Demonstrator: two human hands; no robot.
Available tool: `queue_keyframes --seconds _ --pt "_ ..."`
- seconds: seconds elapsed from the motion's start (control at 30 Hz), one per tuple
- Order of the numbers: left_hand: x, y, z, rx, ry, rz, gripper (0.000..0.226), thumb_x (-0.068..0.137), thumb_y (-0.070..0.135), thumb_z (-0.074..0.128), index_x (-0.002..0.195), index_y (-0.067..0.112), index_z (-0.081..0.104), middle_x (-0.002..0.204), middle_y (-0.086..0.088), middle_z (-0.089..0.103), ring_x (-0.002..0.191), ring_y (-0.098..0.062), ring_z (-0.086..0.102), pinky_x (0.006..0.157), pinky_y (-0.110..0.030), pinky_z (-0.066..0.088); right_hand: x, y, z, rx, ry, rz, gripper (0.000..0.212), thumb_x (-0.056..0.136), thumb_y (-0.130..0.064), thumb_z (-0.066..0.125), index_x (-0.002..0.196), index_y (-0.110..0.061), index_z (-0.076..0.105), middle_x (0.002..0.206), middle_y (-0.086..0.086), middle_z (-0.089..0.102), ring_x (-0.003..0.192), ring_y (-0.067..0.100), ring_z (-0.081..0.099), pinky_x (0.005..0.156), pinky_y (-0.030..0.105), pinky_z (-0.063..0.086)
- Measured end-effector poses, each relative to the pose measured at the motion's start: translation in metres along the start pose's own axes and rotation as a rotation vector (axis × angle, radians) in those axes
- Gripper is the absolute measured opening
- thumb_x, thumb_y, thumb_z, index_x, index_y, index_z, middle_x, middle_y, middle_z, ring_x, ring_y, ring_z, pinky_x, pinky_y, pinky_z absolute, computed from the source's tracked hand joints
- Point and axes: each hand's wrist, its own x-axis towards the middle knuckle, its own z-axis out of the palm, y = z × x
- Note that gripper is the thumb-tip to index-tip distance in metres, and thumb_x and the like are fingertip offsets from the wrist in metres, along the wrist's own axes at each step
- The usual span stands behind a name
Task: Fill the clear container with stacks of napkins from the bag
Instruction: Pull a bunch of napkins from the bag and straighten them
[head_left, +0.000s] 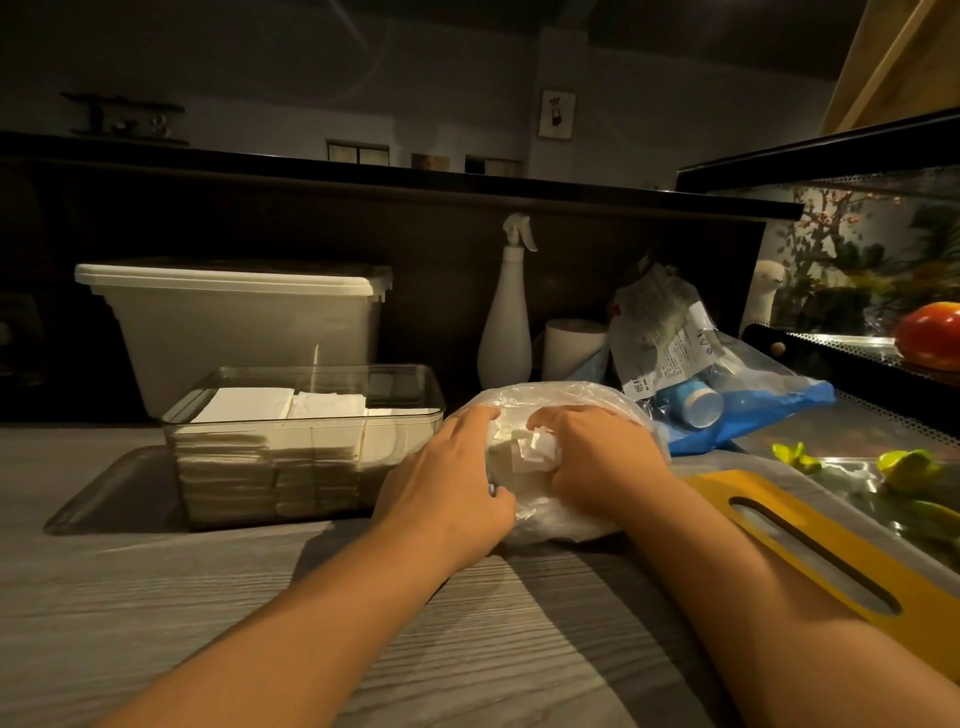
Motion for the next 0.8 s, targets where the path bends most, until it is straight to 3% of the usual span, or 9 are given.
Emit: queue_keyframes --seconds 0.17,0.27,0.37,0.47,0.63,0.8 --pt "-0.001 0.0 -0.003 -0.014 -0.001 -0.013 0.068 0.087 0.029 0.066 0.143 0.036 0.028 0.14 0.01 0.046 0.11 -0.017 0.057 0.087 -0.037 0.056 0.003 0.002 0.001 -0.014 0.098 0.003 0.034 0.092 -0.022 0.055 0.124 -0.03 0.063 0.113 -0.001 0.069 0.105 0.019 0.061 0.085 0.03 0.043" --pt "-0.001 0.001 -0.004 -0.056 -0.009 -0.012 0.071 0.087 0.028 0.067 0.145 0.037 0.027 0.14 0.011 0.046 0.103 -0.015 0.061 0.087 -0.038 0.057 0.003 0.005 0.0 0.043 0.122 0.024 0.027 0.093 -0.024 0.055 0.117 -0.029 0.068 0.106 -0.001 0.069 0.099 0.019 0.062 0.086 0.033 0.048" --pt "-0.001 0.002 -0.006 -0.065 -0.016 -0.012 0.077 0.086 0.028 0.067 0.149 0.036 0.024 0.15 0.011 0.038 0.123 -0.018 0.052 0.096 -0.039 0.052 0.0 0.009 -0.008 0.185 0.161 0.015 0.018 0.086 -0.015 0.057 0.08 -0.031 0.064 0.075 -0.005 0.063 0.076 0.019 0.061 0.07 0.036 0.053" --pt "-0.004 0.006 -0.008 -0.064 0.006 0.002 0.081 0.086 0.029 0.067 0.151 0.037 0.019 0.153 0.012 0.035 0.127 -0.018 0.048 0.098 -0.038 0.051 0.0 0.013 -0.017 0.306 0.157 0.043 0.022 0.083 -0.014 0.06 0.065 -0.028 0.057 0.067 -0.004 0.061 0.07 0.021 0.061 0.061 0.034 0.05" --pt "-0.004 0.008 -0.011 -0.084 0.076 -0.006 0.086 0.085 0.032 0.071 0.148 0.045 0.014 0.148 0.012 0.038 0.124 -0.018 0.05 0.088 -0.034 0.051 -0.005 0.017 -0.027 0.547 0.144 -0.079 0.014 0.084 -0.017 0.07 0.07 -0.019 0.069 0.066 0.002 0.067 0.067 0.023 0.063 0.063 0.044 0.052" --pt "-0.001 0.0 -0.01 -0.239 0.139 -0.047 0.073 0.08 0.022 0.079 0.136 0.044 0.038 0.127 0.016 0.049 0.114 -0.014 0.052 0.083 -0.033 0.056 -0.009 0.018 -0.032 0.788 0.126 -0.108 0.017 0.081 -0.016 0.076 0.072 -0.028 0.072 0.071 -0.003 0.071 0.074 0.019 0.068 0.072 0.043 0.057"
